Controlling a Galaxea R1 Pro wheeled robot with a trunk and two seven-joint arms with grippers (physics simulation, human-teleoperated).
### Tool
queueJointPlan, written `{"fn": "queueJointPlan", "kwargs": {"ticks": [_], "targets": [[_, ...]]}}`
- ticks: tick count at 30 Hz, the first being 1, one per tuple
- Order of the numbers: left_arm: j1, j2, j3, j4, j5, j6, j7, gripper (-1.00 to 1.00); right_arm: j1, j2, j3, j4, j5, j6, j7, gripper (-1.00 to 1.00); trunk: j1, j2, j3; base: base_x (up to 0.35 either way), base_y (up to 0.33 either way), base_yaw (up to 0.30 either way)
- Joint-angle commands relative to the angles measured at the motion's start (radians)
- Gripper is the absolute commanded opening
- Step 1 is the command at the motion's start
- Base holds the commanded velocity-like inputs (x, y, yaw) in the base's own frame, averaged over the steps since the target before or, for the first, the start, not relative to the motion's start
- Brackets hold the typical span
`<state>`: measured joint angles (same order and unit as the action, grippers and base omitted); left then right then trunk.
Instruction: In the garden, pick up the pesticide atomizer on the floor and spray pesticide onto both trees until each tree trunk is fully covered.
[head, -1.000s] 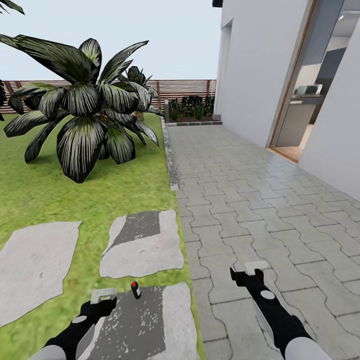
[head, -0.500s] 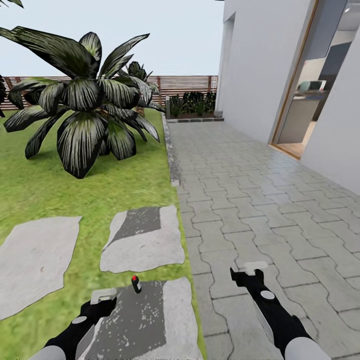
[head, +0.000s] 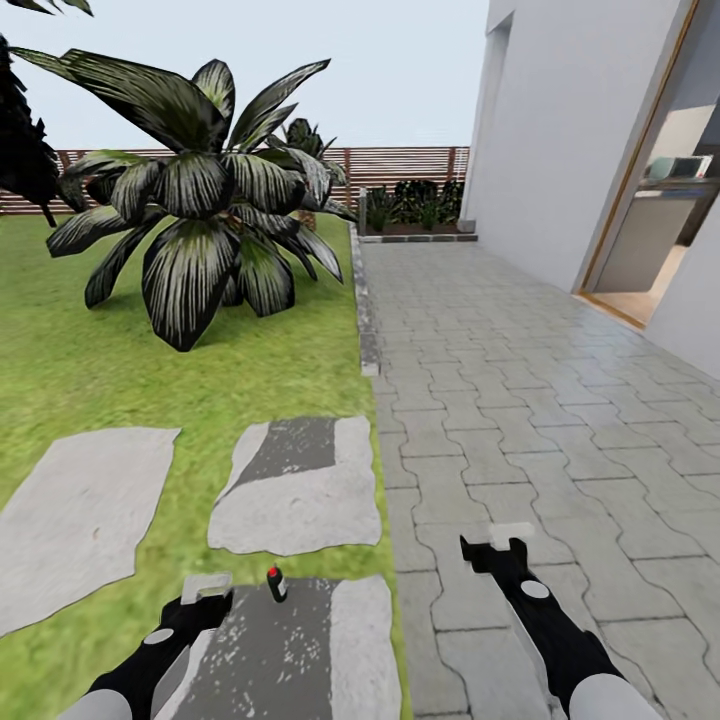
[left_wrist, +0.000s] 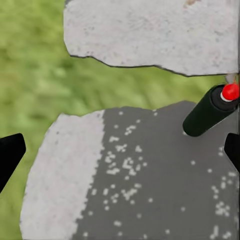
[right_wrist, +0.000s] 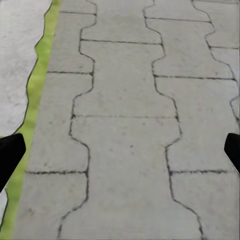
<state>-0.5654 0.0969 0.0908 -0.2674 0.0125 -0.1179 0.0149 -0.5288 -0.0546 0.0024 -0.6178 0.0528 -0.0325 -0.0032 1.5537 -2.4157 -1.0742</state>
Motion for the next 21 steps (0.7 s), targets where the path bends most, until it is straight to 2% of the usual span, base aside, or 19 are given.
{"fn": "queueJointPlan", "kwargs": {"ticks": [1, 11, 17, 21], "targets": [[-0.001, 0.0, 0.003, 0.001, 0.001, -0.003, 0.0, 1.0, 0.0, 0.0, 0.0, 0.001, 0.005, -0.003, 0.0, 1.0, 0.0, 0.0, -0.001, 0.254, -0.197, 0.044], [-0.001, 0.0, 0.004, 0.001, 0.001, -0.004, -0.001, 1.0, 0.0, -0.001, 0.001, 0.001, 0.005, -0.003, 0.0, 1.0, 0.0, 0.0, -0.001, 0.206, -0.23, 0.007], [-0.001, 0.0, 0.004, 0.001, 0.002, -0.004, -0.001, 1.0, 0.0, -0.001, 0.001, 0.001, 0.005, -0.003, 0.0, 1.0, 0.0, 0.0, -0.001, 0.041, -0.267, 0.012], [-0.001, 0.0, 0.004, 0.001, 0.003, -0.004, -0.001, 1.0, 0.0, -0.001, 0.001, 0.001, 0.005, -0.003, 0.0, 1.0, 0.0, 0.0, -0.001, 0.005, -0.273, 0.164]]}}
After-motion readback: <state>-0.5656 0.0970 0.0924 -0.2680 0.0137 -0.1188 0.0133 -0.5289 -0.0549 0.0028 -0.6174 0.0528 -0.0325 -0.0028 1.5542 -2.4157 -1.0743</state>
